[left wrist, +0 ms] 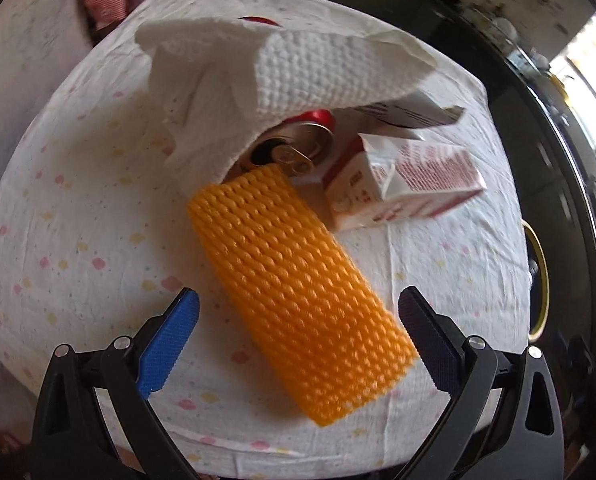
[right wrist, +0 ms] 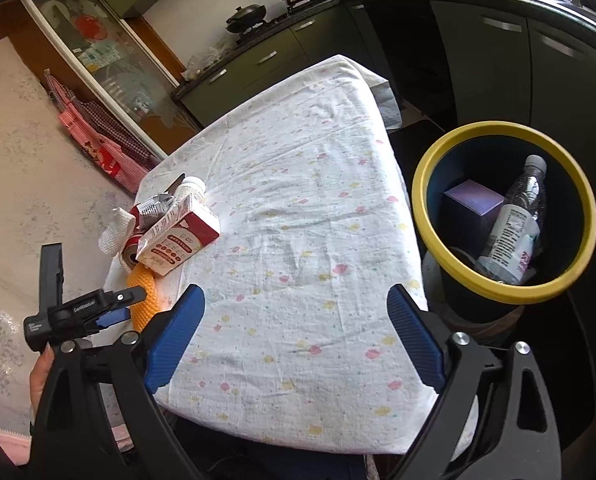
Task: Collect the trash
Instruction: 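Grasp the orange foam net sleeve with the left gripper and lift it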
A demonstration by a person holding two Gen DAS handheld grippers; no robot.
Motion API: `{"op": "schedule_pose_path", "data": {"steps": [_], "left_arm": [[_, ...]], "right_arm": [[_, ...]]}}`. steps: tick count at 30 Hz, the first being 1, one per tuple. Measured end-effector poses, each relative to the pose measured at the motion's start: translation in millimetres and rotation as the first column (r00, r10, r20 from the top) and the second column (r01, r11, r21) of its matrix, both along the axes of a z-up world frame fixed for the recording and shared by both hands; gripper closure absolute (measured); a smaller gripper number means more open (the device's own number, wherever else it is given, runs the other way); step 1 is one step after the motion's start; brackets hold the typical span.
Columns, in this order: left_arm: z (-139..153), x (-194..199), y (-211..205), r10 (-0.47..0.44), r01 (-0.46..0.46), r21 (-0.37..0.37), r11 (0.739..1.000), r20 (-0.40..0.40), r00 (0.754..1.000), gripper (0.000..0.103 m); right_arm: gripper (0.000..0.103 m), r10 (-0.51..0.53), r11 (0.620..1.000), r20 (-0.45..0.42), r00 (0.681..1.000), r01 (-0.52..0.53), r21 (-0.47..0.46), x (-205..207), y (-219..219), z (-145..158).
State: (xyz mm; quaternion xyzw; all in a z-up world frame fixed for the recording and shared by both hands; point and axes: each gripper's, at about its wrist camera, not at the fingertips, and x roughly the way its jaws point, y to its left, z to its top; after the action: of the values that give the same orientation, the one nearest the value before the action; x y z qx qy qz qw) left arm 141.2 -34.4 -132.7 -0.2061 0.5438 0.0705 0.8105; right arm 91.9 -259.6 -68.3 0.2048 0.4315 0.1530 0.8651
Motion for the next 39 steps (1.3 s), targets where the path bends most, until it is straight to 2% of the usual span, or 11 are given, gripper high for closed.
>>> {"op": "schedule_pose_path", "data": {"steps": [2, 8, 10, 12, 15, 22, 26, 27, 36, 39], "left_arm": [[-2, 5, -6, 0.020, -0.020, 0.000, 1.000, -0.018, 1.000, 0.005], [-7, 13, -23, 0.066, -0.063, 0.059, 0.996, -0.048, 0.997, 0.005], [-5, 15, -28, 0.059, -0.054, 0.092, 0.994, -0.051, 0.997, 0.011], [-4, 17, -30, 0.051, -0.044, 0.120, 0.992, -0.052, 0.997, 0.021], [-2, 16, -31, 0.023, -0.015, 0.144, 0.989, -0.056, 0.998, 0.030], [3, 5, -25, -0.061, 0.063, 0.122, 0.991, -0.017, 0.998, 0.056], [8, -13, -16, -0.111, 0.110, 0.107, 0.988, 0.008, 0.994, 0.081], [9, -15, -14, -0.121, 0.120, 0.101, 0.988, 0.010, 0.993, 0.084], [22, -66, 9, -0.202, 0.191, 0.131, 0.973, 0.076, 0.976, 0.088], [35, -77, 3, -0.249, 0.230, 0.157, 0.960, 0.115, 0.962, 0.088]], "right_arm": [[0.015, 0.011, 1.000, 0.001, 1.000, -0.011, 0.026, 2, -3, -3], [0.014, 0.009, 0.998, 0.023, 1.000, -0.010, 0.054, 2, -16, -4], [0.013, 0.000, 0.998, 0.027, 1.000, -0.002, 0.064, 2, -22, -4], [0.013, -0.008, 0.997, 0.028, 1.000, 0.006, 0.077, 1, -27, -5], [0.013, -0.020, 0.996, 0.027, 0.999, 0.018, 0.089, 1, -33, -6], [0.013, -0.013, 0.996, 0.028, 1.000, 0.010, 0.093, 1, -25, -4], [0.013, 0.001, 0.997, 0.035, 0.999, -0.004, 0.083, 1, -14, 2], [0.013, 0.005, 0.997, 0.037, 0.999, -0.008, 0.080, 1, -11, 3], [0.013, 0.012, 0.998, 0.046, 0.999, -0.015, 0.064, -1, 5, 14], [0.013, -0.009, 0.999, 0.052, 0.999, 0.007, 0.048, -5, 1, 16]]}}
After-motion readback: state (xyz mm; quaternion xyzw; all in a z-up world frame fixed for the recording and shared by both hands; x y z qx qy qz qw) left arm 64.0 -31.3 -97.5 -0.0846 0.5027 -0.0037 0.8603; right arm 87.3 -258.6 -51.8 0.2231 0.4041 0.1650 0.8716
